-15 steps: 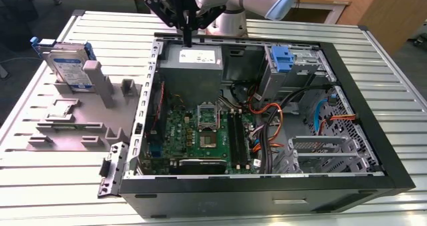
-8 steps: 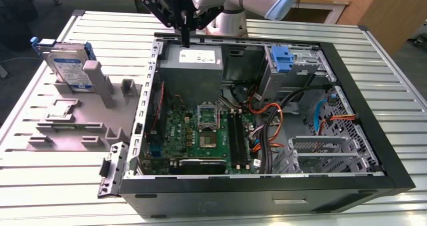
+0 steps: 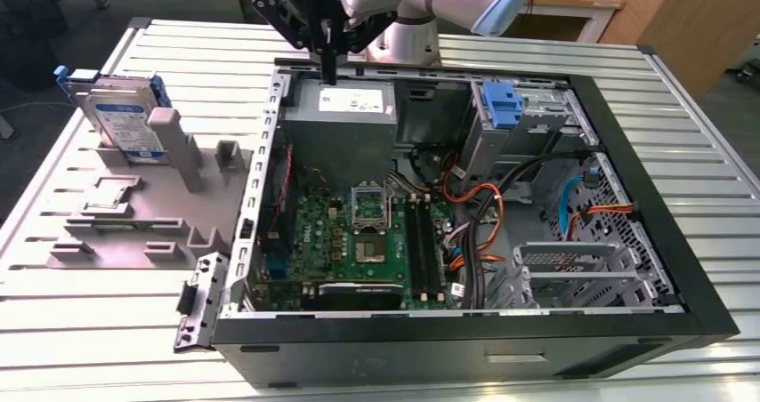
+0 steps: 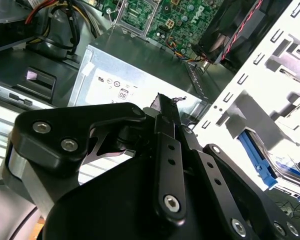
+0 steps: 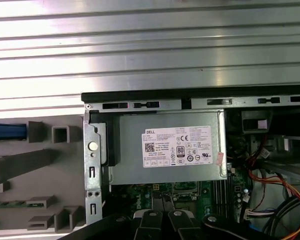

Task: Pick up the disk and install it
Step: 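Reach for the disk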

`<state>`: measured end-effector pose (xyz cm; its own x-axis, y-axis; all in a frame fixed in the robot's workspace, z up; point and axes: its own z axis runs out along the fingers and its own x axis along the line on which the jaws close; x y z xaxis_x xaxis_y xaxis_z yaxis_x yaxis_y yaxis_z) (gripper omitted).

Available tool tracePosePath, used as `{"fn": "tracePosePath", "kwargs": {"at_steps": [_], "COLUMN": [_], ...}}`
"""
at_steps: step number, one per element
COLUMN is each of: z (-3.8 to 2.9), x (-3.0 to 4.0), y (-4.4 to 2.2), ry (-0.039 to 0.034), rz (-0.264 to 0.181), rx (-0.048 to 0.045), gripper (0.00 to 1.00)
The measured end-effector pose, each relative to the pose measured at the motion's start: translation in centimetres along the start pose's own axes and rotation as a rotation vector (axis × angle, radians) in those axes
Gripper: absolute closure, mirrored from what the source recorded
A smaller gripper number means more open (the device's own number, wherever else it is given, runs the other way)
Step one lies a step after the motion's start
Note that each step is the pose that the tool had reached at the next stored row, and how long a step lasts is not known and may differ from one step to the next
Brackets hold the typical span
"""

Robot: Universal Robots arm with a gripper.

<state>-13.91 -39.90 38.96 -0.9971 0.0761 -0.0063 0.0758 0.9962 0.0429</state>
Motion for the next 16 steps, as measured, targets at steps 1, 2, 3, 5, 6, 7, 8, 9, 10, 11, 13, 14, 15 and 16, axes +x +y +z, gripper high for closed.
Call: {"fn": "tracePosePath", "kwargs": {"at_steps": [1, 2, 3, 5, 6, 7, 8, 9, 10, 11, 13, 14, 15, 16], "z": [0.0, 0.01, 0.01, 0.02, 0.02, 0.01, 0.01, 0.01, 0.01, 0.01, 0.02, 0.02, 0.02, 0.03], "x": [0.01, 0.01, 0.02, 0.06, 0.11, 0.15, 0.2, 0.23, 0.25, 0.28, 0.32, 0.36, 0.4, 0.44], "y": [0.0, 0.0, 0.0, 0.0, 0.0, -0.01, -0.01, -0.01, -0.01, -0.02, -0.02, -0.03, -0.03, -0.03], "ry": [0.0003, 0.0008, 0.0012, 0.0014, 0.0013, 0.0014, 0.0015, 0.0015, 0.0016, 0.0017, 0.0019, 0.0019, 0.0019, 0.002], "rz": [0.0, 0.0, 0.0, 0.0, 0.0, 0.0, 0.0, 0.0, 0.0, 0.0, 0.0, 0.0, 0.0, 0.0], "rx": [0.0, 0.0, 0.0001, -0.0001, -0.0001, 0.0, 0.0, 0.0, 0.0001, 0.0001, 0.0001, 0.0001, 0.0001, 0.0001], "gripper": [0.9, 0.9, 0.9, 0.9, 0.9, 0.9, 0.9, 0.9, 0.9, 0.9, 0.9, 0.9, 0.9, 0.9]}}
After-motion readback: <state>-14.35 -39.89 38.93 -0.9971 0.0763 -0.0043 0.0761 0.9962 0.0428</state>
